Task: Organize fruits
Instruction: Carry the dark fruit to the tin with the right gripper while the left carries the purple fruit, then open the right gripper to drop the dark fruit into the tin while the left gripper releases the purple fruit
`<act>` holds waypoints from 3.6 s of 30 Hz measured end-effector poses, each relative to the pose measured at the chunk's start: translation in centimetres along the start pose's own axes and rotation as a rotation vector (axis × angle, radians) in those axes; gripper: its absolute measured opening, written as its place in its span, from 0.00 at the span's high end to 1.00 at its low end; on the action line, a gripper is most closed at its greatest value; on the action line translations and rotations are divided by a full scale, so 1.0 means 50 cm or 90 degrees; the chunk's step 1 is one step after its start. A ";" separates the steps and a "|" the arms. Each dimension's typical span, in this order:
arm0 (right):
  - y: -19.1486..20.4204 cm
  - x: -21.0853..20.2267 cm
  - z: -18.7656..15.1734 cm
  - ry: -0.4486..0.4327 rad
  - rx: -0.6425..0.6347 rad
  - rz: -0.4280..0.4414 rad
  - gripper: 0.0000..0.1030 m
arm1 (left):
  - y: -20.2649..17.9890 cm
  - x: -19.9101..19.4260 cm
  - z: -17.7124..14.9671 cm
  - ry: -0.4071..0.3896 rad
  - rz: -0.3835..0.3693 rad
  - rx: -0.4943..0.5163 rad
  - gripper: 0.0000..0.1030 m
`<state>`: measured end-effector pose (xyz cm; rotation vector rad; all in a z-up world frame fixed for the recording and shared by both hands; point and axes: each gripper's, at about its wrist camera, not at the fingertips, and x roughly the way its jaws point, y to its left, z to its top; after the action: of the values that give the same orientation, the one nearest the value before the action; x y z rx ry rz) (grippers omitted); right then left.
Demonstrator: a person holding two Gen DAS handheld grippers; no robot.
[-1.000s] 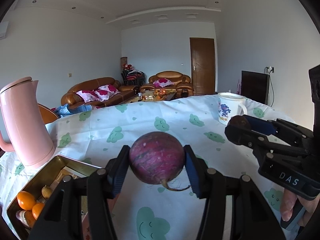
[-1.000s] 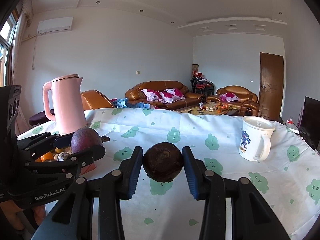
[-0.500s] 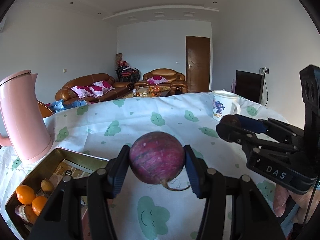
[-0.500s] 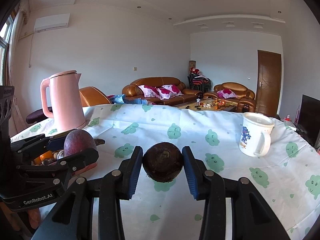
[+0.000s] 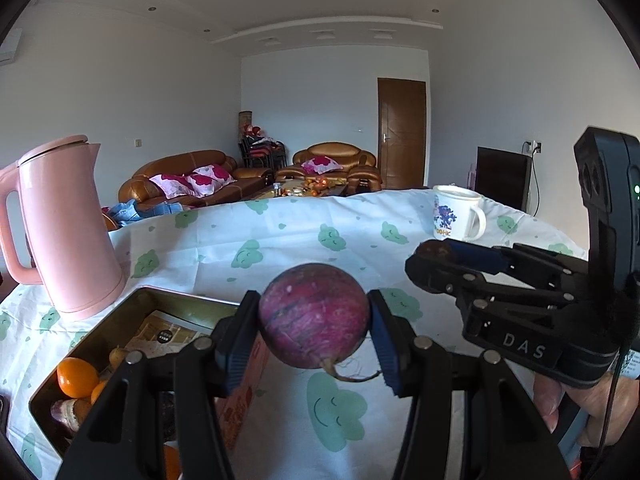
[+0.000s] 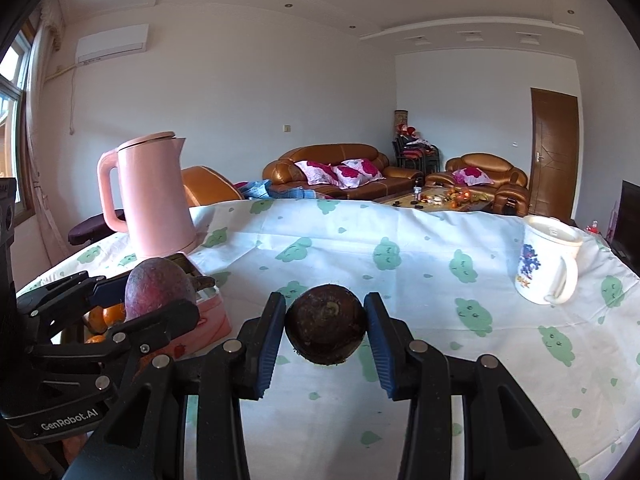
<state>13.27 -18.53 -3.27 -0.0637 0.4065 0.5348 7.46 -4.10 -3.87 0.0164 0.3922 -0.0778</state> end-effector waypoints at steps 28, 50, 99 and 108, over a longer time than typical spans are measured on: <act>0.126 0.021 0.092 -0.021 -0.073 0.118 0.58 | 0.103 -0.096 0.001 -0.018 0.084 -0.015 0.47; 0.245 0.095 0.118 0.012 -0.130 0.179 0.58 | 0.226 -0.121 -0.019 0.008 0.158 -0.060 0.47; 0.324 0.197 0.008 0.191 -0.149 0.239 0.52 | 0.280 -0.090 -0.064 0.083 0.152 -0.070 0.40; 0.303 0.170 0.017 0.168 -0.135 0.224 0.37 | 0.271 -0.118 -0.047 0.045 0.152 -0.067 0.24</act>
<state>12.54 -1.27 -5.16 -0.2732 0.6218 0.9206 2.19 9.91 -3.79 -0.0374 0.4623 0.1799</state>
